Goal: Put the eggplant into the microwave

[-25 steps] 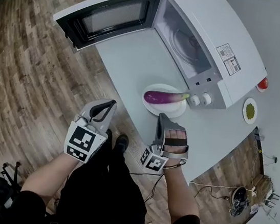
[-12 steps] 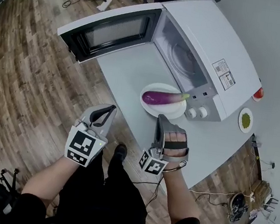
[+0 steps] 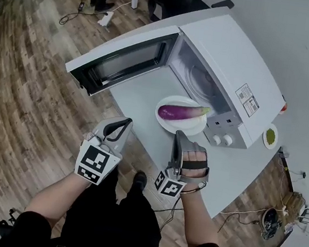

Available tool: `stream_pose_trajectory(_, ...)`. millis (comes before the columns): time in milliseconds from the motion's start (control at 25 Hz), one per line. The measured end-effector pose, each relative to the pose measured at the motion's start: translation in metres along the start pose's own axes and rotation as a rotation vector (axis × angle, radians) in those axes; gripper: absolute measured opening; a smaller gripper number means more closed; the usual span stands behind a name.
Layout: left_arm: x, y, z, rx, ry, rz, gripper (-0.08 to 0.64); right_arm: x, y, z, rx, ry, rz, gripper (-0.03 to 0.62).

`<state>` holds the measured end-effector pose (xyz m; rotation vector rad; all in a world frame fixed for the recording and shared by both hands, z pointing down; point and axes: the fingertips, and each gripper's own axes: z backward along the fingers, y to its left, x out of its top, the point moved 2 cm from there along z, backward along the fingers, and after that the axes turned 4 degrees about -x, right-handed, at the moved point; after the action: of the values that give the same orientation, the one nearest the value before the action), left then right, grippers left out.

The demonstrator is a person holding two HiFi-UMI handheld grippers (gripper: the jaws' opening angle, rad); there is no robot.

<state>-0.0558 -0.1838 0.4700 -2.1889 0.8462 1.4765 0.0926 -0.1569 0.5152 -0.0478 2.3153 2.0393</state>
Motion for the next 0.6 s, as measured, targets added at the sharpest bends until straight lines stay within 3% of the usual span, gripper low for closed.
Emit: stream_pose_trajectory(600,0.019,0.06,-0.012,-0.179,-0.009,-0.068,0.008,0.025,-0.016,-0.042,-0.024,0.207,-0.013,0.021)
